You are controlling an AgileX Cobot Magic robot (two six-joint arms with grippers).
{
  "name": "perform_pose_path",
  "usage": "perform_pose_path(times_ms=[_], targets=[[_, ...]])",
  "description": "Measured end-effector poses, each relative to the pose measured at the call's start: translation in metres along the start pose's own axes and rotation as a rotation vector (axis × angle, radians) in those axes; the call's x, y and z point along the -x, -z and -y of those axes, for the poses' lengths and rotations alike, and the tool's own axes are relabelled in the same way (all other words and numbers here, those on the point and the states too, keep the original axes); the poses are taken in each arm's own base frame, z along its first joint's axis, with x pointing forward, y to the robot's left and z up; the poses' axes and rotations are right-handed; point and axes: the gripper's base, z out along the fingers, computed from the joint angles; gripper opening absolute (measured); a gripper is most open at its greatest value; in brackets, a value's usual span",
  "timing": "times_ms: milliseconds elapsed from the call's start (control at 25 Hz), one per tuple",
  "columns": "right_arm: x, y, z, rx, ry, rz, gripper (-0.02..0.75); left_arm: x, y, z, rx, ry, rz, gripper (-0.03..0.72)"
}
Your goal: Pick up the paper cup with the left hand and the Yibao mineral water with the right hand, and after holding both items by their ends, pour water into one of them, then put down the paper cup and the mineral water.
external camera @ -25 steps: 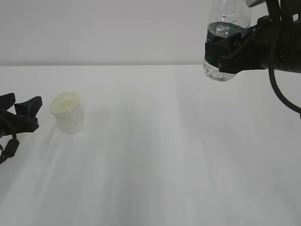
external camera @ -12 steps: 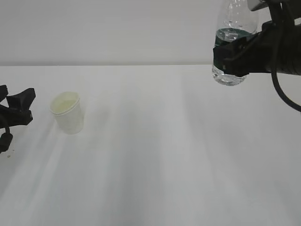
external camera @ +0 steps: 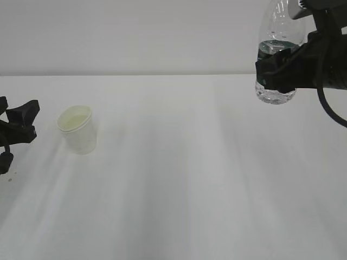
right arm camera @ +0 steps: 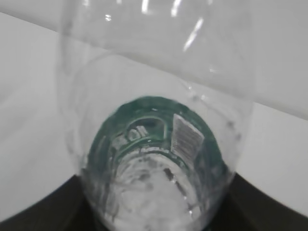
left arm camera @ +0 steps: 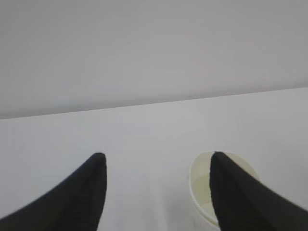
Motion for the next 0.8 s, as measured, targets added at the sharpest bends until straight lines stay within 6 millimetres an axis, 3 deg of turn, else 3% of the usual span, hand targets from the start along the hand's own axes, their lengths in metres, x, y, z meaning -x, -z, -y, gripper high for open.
perform_pose_path(times_ms=[280, 640, 800], targets=[[-0.004, 0.001, 0.021, -0.066, -0.045, -0.009, 0.417, 0.000, 0.000, 0.000, 0.001, 0.000, 0.000, 0.475], [-0.004, 0.002, 0.032, -0.083, -0.066, 0.009, 0.417, 0.000, 0.000, 0.000, 0.001, 0.000, 0.000, 0.475], [-0.020, 0.003, 0.044, -0.079, -0.104, 0.017, 0.417, 0.000, 0.000, 0.000, 0.001, 0.000, 0.000, 0.475]])
